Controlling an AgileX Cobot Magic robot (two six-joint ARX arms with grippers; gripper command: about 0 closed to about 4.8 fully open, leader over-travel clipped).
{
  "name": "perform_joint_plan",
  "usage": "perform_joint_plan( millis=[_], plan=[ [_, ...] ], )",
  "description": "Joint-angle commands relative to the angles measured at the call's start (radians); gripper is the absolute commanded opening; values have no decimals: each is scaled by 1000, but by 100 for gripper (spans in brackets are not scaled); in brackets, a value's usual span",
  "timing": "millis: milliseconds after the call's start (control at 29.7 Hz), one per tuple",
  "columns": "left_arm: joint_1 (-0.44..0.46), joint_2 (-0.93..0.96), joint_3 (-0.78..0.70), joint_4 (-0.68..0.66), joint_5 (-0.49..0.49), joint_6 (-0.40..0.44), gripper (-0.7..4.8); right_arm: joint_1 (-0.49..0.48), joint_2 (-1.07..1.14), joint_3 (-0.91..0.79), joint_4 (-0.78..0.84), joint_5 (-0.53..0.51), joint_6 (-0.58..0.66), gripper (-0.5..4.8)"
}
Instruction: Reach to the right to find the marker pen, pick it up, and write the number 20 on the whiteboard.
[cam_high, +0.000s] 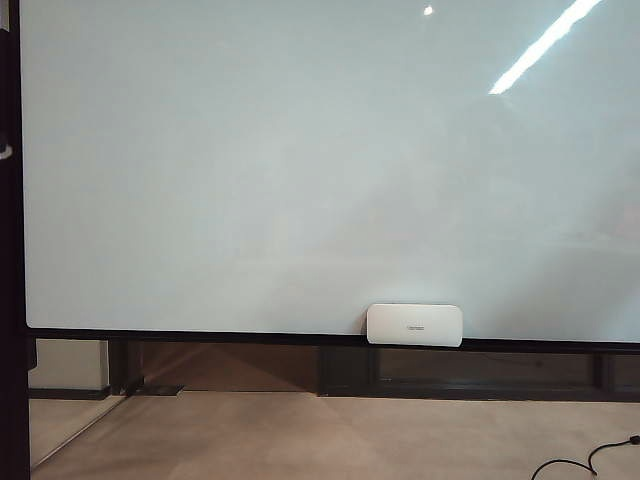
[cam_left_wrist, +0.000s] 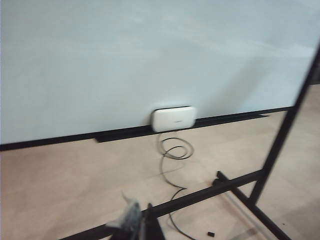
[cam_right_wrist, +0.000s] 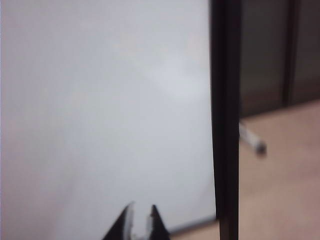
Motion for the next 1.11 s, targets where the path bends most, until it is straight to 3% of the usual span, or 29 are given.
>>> perform_joint_plan(
  millis=[34,169,236,337,607,809,1112],
  plan=[
    [-2,23,2,17,-10,2,17,-18,63,39,13,-22,-24,62],
    [-2,49,2,29,-47,26,17,-48,170,106,13,-47,-150,42],
    [-2,56,2,33,-52,39,17,-60,214,138,6,-58,-143,-3],
    [-2,69,2,42,-54,28,17,-71,276,191,-5,-79,-145,-1],
    [-2,135,2,68,-69,23,17,-131,545,476,-21,-280,-170,-1],
    [-2,142,2,68,-119,24,17,-151,664,609,-30,-287,-178,-1],
    [-2,142,2,60,-117,26,17,-167,835,798,-43,-354,-179,-1]
  ],
)
